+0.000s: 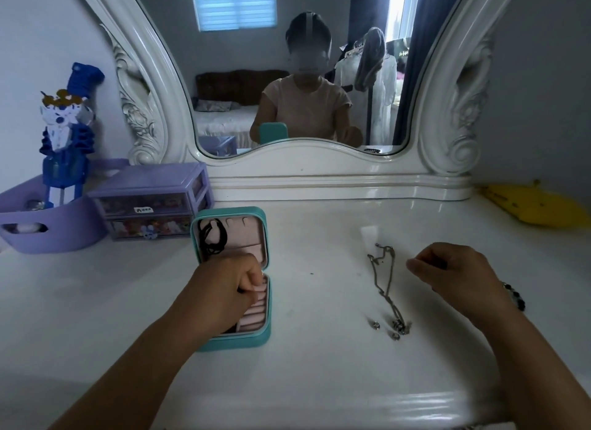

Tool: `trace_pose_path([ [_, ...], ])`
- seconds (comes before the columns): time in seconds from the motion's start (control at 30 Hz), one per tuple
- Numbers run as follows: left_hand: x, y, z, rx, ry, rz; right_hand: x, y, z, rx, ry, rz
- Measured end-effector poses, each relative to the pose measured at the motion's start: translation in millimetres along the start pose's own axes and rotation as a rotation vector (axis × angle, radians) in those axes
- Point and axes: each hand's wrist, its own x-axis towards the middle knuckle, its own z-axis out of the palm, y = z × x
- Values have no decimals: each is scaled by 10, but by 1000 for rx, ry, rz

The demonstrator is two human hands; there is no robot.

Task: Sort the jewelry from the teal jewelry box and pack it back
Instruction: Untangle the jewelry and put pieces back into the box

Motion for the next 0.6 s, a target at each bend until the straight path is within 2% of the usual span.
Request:
trace_pose_path([
  [0.07,23,21,21,4,-13,-46,-36,40,-45,-35,-12,6],
  [0.2,27,236,57,-38,58,-19,-130,157,-196,-76,11,33],
  [0.33,64,647,198,-118,151,137,-211,295,-441,-132,-4,69],
  [0.5,194,1130,541,-67,20,322,-281,453,-610,-381,-175,80],
  [0.6,251,1346,713,-65,-30,343,-285,547,-593,-433,-145,87],
])
